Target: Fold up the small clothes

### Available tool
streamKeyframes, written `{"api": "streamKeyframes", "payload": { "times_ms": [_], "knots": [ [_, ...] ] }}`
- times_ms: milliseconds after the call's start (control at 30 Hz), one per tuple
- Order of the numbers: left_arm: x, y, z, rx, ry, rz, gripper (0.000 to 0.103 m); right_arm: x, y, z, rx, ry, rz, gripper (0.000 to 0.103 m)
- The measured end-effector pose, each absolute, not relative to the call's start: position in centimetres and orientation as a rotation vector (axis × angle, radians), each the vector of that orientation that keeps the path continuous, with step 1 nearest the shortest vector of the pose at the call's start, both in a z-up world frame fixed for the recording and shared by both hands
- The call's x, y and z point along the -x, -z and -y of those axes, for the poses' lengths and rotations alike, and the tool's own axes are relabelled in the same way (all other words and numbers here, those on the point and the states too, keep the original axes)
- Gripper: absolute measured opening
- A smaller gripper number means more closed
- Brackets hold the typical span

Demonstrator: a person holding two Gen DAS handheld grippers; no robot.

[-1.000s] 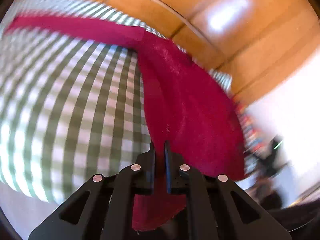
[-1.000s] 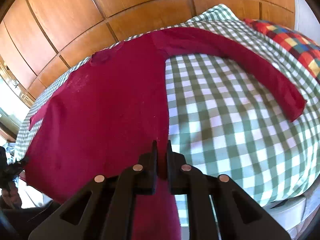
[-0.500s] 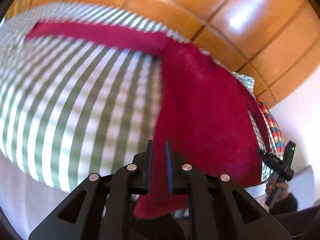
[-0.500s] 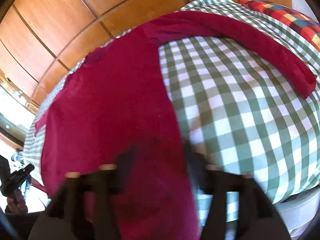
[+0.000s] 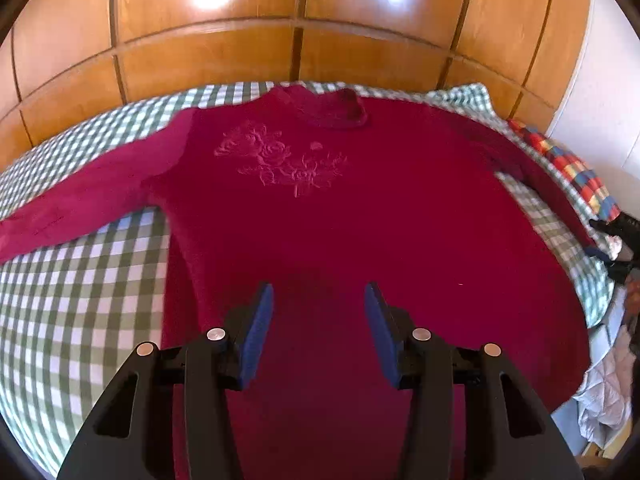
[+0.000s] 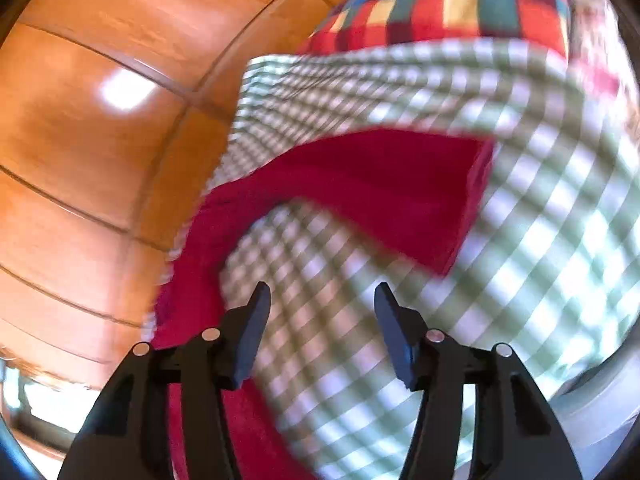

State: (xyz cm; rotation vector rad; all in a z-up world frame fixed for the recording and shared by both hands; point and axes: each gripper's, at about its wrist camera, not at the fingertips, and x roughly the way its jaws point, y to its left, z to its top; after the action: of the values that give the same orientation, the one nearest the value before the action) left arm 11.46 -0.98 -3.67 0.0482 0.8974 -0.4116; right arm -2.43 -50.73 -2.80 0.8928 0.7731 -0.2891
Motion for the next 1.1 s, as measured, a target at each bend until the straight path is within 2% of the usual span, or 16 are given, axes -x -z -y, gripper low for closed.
{"api": "streamKeyframes", "payload": {
  "times_ms": [67, 200, 267, 333, 367, 433, 533, 667, 800, 900, 1033, 1067, 1100],
  "knots": [
    [-12.0, 4.2, 1.5, -0.045, 0.448, -0.916, 0.046, 0.7, 1.8, 49.7, -0.739, 0.213, -0.855, 0.055],
    [-12.9, 5.4, 2.3, -0.059, 0.460, -0.944, 0.046, -3.5, 3.7, 48.5, -0.565, 0.076, -1.108, 0.052],
    [-13.5, 5.7, 2.6, -0.050, 0.462, -0.953, 0.046, -5.5, 3.8, 50.0, -0.478, 0.156, -1.111, 0.043],
    [-14.2, 6.2, 3.0, -0.051, 0.460, -0.964, 0.046, -8.0, 2.0, 54.1, -0.405, 0.371, -0.983, 0.038],
    [-14.5, 6.3, 3.3, -0.053, 0.458, -0.970, 0.046, -8.6, 1.0, 56.0, -0.432, 0.435, -0.897, 0.040],
    [-15.3, 6.6, 3.6, -0.065, 0.449, -0.981, 0.046, -9.9, -1.7, 60.0, -0.422, 0.634, -0.732, 0.065],
    [-16.3, 6.7, 3.7, -0.062, 0.441, -1.012, 0.046, -10.4, -3.9, 63.0, -0.476, 0.719, -0.626, 0.073],
    [-17.3, 6.8, 3.6, -0.021, 0.421, -1.084, 0.046, -8.6, -3.7, 63.8, -0.615, 0.686, -0.645, 0.074],
    [-18.4, 6.5, 3.5, 0.033, 0.404, -1.144, 0.046, -4.2, -1.0, 63.5, -0.825, 0.593, -0.663, 0.074],
    [-18.3, 6.5, 3.4, 0.029, 0.389, -1.112, 0.046, -2.5, 3.1, 64.1, -0.985, 0.574, -0.680, 0.065],
    [-17.3, 7.0, 3.2, 0.047, 0.367, -1.044, 0.048, -3.5, 6.3, 65.5, -1.122, 0.524, -0.587, 0.062],
    [-16.9, 7.0, 3.3, 0.041, 0.355, -1.031, 0.048, -4.2, 6.1, 65.5, -1.111, 0.510, -0.589, 0.054],
    [-16.6, 7.0, 3.4, 0.038, 0.343, -1.025, 0.048, -4.9, 5.9, 65.4, -1.093, 0.490, -0.599, 0.026]
  ]
}}
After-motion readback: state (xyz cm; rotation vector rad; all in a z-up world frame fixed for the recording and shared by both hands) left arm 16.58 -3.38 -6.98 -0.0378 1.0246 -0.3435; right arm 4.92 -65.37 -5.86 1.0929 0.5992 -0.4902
